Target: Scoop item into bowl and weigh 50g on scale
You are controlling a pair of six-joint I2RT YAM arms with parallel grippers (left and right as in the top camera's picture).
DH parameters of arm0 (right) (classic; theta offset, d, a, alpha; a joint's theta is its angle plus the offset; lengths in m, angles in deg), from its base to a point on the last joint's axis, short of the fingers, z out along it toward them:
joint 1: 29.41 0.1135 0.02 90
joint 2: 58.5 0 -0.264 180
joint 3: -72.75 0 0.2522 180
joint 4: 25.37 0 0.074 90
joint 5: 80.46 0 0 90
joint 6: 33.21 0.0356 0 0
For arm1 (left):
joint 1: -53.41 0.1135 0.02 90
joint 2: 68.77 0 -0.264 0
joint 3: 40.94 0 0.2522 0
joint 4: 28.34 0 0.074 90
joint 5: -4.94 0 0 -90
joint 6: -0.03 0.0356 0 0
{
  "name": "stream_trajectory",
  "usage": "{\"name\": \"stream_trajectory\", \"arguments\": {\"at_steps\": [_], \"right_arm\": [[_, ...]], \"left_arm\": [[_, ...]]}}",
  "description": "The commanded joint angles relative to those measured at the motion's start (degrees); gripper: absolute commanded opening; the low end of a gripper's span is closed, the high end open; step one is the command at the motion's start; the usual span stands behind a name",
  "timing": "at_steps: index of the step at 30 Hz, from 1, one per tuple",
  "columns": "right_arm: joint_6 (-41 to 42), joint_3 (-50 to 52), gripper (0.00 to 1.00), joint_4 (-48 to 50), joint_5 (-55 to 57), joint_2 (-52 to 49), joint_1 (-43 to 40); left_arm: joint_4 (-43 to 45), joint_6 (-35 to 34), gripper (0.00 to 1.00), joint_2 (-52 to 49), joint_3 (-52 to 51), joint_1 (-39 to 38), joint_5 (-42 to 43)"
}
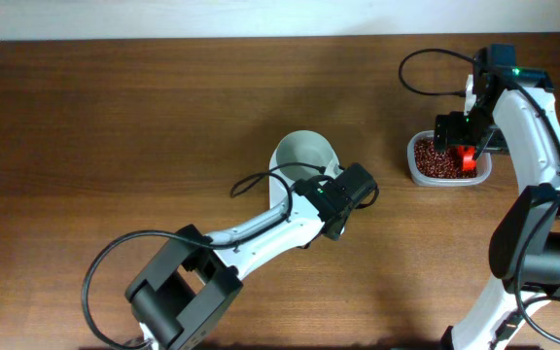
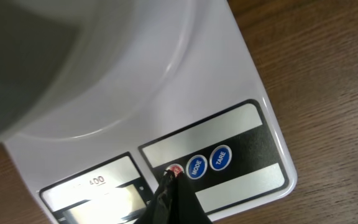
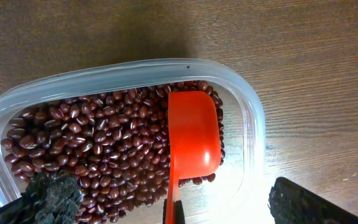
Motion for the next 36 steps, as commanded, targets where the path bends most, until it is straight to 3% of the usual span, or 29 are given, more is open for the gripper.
{"name": "stream_trajectory", "arguments": {"at_steps": [1, 6, 36], "right_arm": [[0.02, 0.42, 0.99, -0.02, 0.70, -0.52, 0.20], [0.02, 0.42, 0.99, 0.00, 0.70, -0.52, 0.20], [0.02, 0.42, 0.99, -0.02, 0.70, -0.52, 0.20]], "left_arm": [[-0.17, 0.92, 0.00, -2.75, -0.61, 1.25, 3.02], [-4.31, 0.92, 0.00, -3.76, 1.16, 2.38, 3.80], [-0.94, 3.50, 0.00, -6.27, 1.20, 2.75, 4.63]]}}
